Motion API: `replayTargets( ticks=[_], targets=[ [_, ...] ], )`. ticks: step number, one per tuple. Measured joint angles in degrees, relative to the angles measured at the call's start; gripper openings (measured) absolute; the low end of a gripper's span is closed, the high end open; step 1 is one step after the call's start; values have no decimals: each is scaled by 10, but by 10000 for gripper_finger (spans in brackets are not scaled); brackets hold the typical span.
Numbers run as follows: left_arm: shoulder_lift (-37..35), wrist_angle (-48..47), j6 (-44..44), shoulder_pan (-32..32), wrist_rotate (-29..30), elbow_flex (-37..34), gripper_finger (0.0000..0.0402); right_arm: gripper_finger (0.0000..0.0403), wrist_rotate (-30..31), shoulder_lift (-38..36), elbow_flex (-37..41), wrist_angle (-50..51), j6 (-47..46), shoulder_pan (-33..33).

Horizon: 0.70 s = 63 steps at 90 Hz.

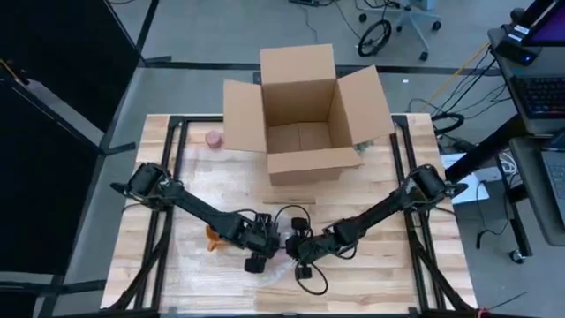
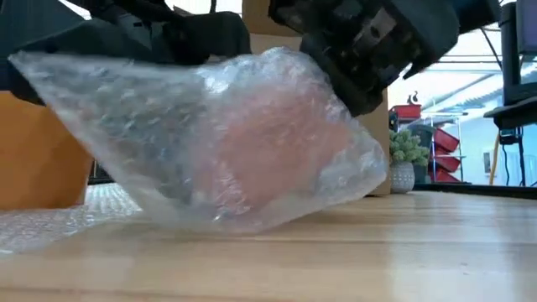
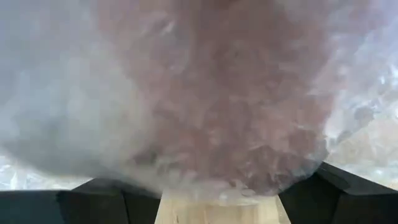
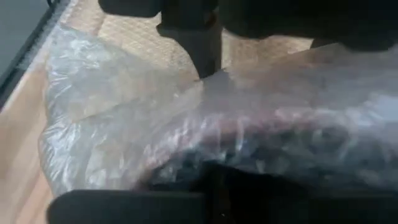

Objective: Wrap mug
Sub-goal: Wrap the pink cup with the bubble wrap

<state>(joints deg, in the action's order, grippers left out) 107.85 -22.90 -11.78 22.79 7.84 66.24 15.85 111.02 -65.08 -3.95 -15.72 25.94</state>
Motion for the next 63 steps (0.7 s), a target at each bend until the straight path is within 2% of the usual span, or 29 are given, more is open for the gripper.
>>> replayTargets(
  ticks=[23, 34, 48, 63],
  targets=[
    [-1, -3, 0, 0, -7, 0, 255, 143, 1, -28, 0, 32, -8, 11],
    [-1, -6, 0, 0, -9, 0, 255, 175, -5, -38, 0, 43, -8, 11],
    [-1, -5, 1, 0, -8, 3, 255, 171, -25, -44, 0, 60, -3, 11],
    [-1, 14, 5, 14, 37, 8, 255, 138, -43, -44, -32, 109, 3, 9]
  ],
)
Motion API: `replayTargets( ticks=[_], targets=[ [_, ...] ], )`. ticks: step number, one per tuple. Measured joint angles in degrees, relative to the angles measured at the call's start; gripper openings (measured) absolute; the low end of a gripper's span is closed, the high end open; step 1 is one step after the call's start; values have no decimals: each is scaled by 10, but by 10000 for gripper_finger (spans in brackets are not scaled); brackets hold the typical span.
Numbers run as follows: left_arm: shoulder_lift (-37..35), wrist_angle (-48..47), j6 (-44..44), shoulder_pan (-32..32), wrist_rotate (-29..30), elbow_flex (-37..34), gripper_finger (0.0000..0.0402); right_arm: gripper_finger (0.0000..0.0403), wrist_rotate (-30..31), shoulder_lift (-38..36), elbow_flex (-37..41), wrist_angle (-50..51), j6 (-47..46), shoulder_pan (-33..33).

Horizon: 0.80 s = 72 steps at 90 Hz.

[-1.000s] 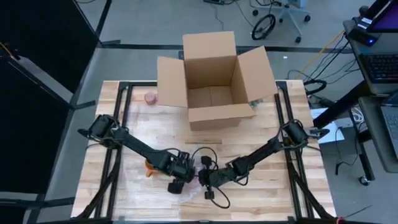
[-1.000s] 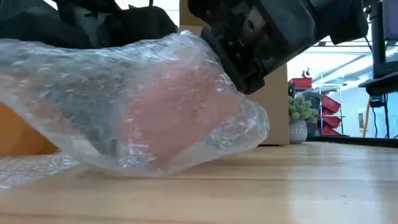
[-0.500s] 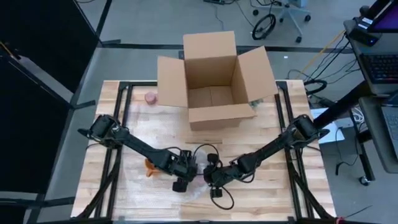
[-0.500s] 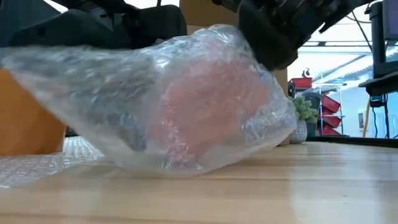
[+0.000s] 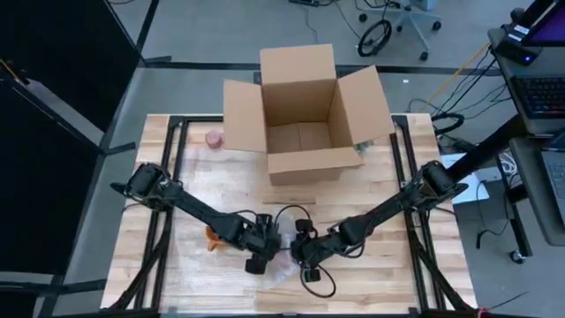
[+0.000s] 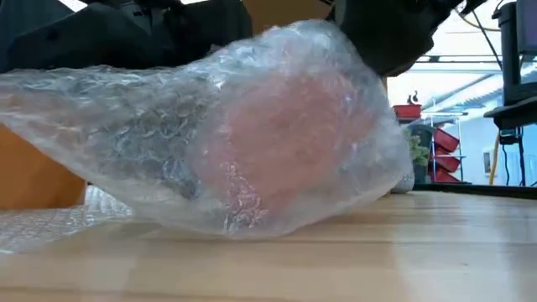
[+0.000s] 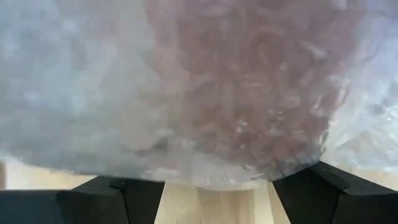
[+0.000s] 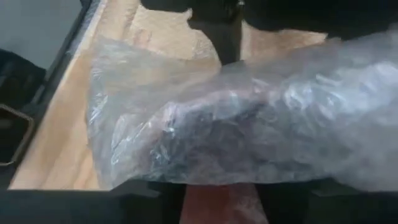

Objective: Wrap mug
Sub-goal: Wrap the pink cup with the bubble wrap

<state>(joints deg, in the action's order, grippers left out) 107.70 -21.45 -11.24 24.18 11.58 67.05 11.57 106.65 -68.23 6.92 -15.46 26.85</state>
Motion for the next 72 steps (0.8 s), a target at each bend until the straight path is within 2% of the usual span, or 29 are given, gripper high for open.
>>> replayTargets(
  ticks=[21, 32, 42, 52, 72],
  targets=[
    [22, 89, 21, 5, 8, 1, 255, 101, -3, 0, -100, 170, 31, -13],
    [44, 139, 25, 5, 7, 1, 255, 93, -58, 9, -121, 209, 29, -28],
    [54, 131, 25, 5, 5, 1, 255, 92, -88, 21, -121, 235, 4, -37],
    [55, 93, 19, 5, 6, 2, 255, 109, -94, 24, -121, 257, -2, -37],
    [30, 7, -2, 8, 7, 2, 255, 181, -100, 24, -121, 248, -5, -36]
  ],
)
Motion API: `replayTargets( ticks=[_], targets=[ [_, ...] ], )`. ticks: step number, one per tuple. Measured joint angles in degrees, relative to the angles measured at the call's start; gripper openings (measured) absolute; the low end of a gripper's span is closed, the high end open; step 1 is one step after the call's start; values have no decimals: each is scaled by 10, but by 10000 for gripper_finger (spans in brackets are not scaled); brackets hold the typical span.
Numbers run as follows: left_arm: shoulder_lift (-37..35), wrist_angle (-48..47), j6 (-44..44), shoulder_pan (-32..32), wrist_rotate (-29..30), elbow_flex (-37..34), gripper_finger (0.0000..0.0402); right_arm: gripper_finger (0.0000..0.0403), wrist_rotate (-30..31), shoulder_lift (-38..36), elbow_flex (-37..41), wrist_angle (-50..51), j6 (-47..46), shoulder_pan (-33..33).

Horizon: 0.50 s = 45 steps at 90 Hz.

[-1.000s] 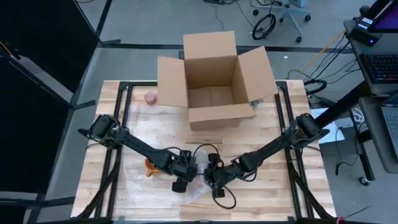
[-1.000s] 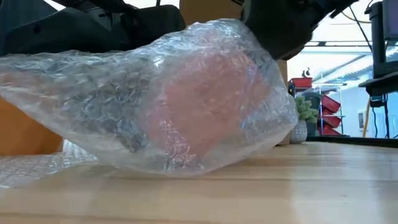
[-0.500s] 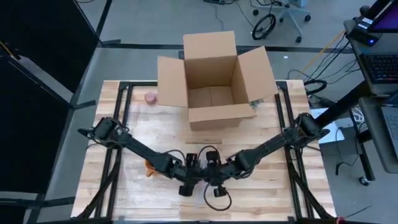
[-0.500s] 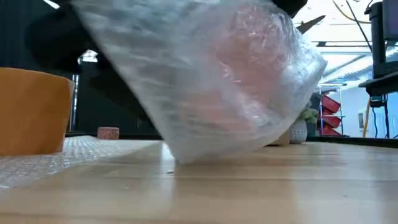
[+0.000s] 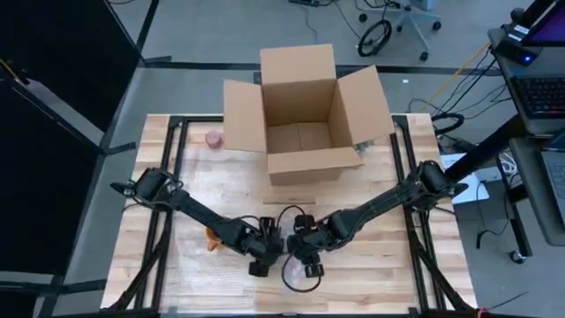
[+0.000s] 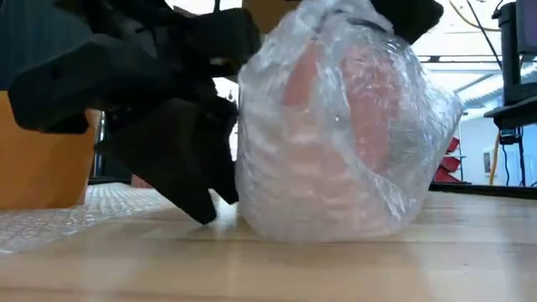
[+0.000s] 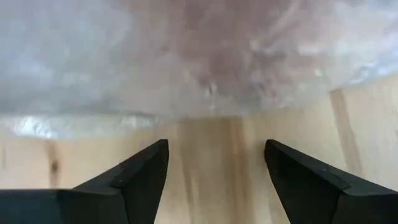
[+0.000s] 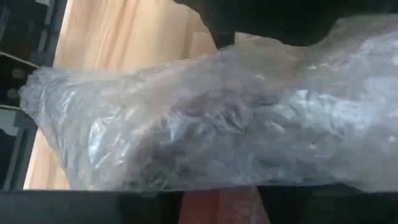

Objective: Wrap mug
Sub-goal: Wrap the pink cup with the bubble wrap

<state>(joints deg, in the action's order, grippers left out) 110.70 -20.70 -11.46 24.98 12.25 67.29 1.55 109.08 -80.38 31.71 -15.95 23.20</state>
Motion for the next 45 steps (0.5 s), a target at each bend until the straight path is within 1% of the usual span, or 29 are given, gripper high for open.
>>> replayTargets(
  ticks=[8, 17, 24, 39, 45],
  targets=[
    [-21, -24, -10, 4, 3, -1, 255, 199, 0, 0, 0, -9, 10, 0],
    [-48, -43, -24, 11, 4, -1, 255, 206, 0, 0, 0, -17, 22, 0],
    [-68, -46, -32, 19, 11, -1, 255, 206, -2, 0, -4, -16, 32, 0],
    [-111, -44, -32, 31, 20, 0, 255, 195, -1, 1, -47, 44, 34, 1],
    [-127, -36, -32, 34, 40, 0, 255, 190, -1, 1, -52, 45, 34, 1]
  ],
)
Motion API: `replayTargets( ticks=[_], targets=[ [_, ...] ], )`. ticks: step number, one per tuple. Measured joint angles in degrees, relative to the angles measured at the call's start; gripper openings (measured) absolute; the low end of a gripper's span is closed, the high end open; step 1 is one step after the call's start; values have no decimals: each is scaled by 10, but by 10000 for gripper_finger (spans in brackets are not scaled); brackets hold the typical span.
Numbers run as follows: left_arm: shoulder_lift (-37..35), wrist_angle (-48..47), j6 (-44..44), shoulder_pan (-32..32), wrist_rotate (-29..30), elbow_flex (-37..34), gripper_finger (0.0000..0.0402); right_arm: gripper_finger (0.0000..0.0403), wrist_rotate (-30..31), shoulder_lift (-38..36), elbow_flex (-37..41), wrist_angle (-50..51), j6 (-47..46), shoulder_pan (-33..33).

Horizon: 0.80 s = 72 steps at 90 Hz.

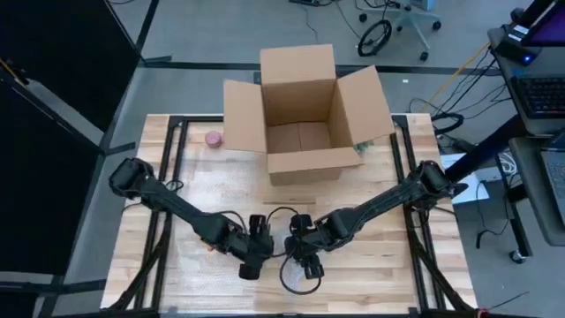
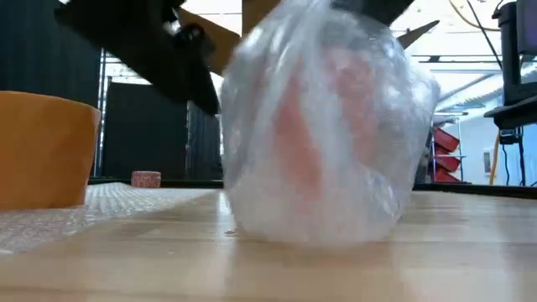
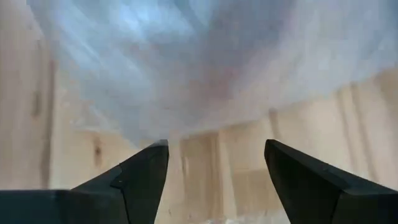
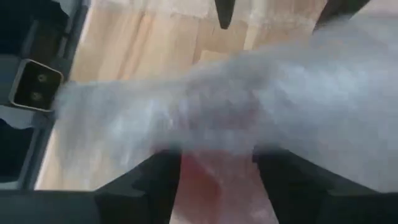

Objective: Wrap mug
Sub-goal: Wrap the pink cup with the bubble wrap

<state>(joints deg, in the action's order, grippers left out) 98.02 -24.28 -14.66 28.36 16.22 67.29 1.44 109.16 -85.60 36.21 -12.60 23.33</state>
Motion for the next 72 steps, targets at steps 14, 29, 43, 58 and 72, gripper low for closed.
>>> replayTargets(
  ticks=[14, 29, 43, 58, 72],
  targets=[
    [-40, 21, 5, 9, 54, 0, 255, 180, 2, 0, 0, 0, -6, 0],
    [-55, 50, 15, 14, 60, 1, 255, 173, 2, 0, 0, -13, -12, 0],
    [-35, 127, 23, 10, 29, 2, 255, 167, 2, 0, 0, -12, -14, 0],
    [19, 182, 36, -1, 4, 1, 255, 160, 1, 0, 0, -11, -18, 0],
    [63, 186, 31, -14, -6, 1, 255, 160, -2, 0, -25, 42, -28, 4]
  ],
)
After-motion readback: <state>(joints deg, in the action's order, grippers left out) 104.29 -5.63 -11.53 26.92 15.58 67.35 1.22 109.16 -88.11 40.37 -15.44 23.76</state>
